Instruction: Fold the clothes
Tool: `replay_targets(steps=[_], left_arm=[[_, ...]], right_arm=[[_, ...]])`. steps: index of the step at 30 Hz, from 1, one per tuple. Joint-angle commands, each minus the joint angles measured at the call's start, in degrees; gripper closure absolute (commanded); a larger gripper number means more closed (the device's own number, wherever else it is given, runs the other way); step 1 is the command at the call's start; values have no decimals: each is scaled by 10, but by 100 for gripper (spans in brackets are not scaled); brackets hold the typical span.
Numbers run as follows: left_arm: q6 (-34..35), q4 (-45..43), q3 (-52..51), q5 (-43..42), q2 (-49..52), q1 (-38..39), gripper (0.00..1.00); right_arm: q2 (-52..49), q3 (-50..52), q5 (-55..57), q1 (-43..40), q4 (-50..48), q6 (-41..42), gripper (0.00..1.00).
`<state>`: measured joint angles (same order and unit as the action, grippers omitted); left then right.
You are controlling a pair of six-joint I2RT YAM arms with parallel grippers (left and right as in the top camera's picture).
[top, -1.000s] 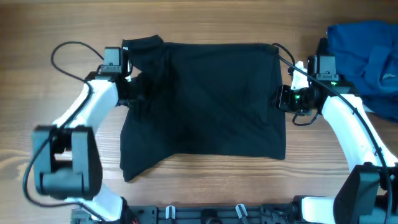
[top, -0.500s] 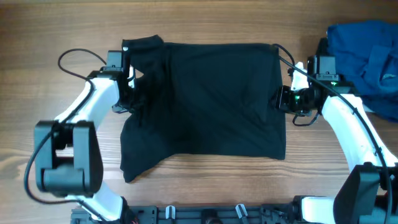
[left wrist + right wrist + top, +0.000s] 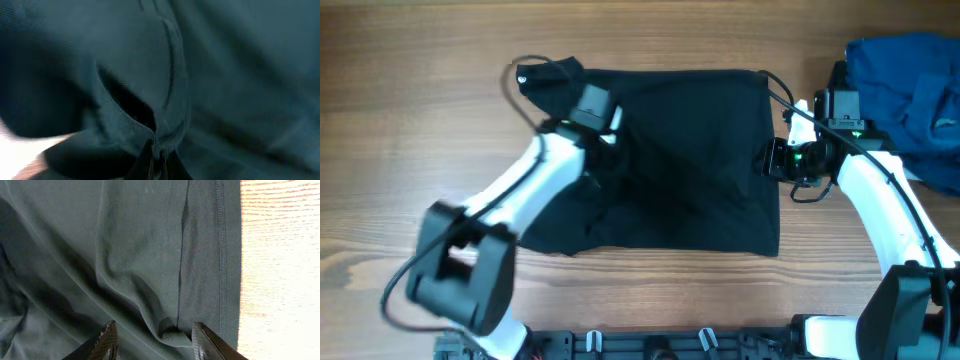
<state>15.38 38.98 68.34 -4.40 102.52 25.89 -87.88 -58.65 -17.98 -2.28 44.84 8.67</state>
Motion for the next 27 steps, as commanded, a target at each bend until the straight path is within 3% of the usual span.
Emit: replay_targets(steps=[1, 2, 5, 6, 10, 13, 20, 27], left_arm=[[5, 0, 1, -2, 35, 38, 94], [5, -1, 1, 0, 37, 50, 91], [5, -2, 3, 21, 37, 61, 60], [5, 2, 5, 26, 35, 57, 53], [5, 32, 50, 28, -6, 23, 50], [5, 37, 68, 28, -49, -16, 34], [-2, 50, 66, 7, -48, -97, 31], [-15, 53, 66, -7, 5, -100, 36]], right_arm=[[-6, -9, -1, 2, 1, -10, 51], [-6, -9, -1, 2, 2, -10, 51], [-6, -9, -1, 2, 2, -10, 51], [-6, -9, -1, 2, 3, -10, 51], [-6, -9, -1, 2, 7, -10, 51], [-6, -9, -1, 2, 7, -10, 51], [-6, -9, -1, 2, 6, -10, 51], [-6, -9, -1, 2, 8, -10, 51]])
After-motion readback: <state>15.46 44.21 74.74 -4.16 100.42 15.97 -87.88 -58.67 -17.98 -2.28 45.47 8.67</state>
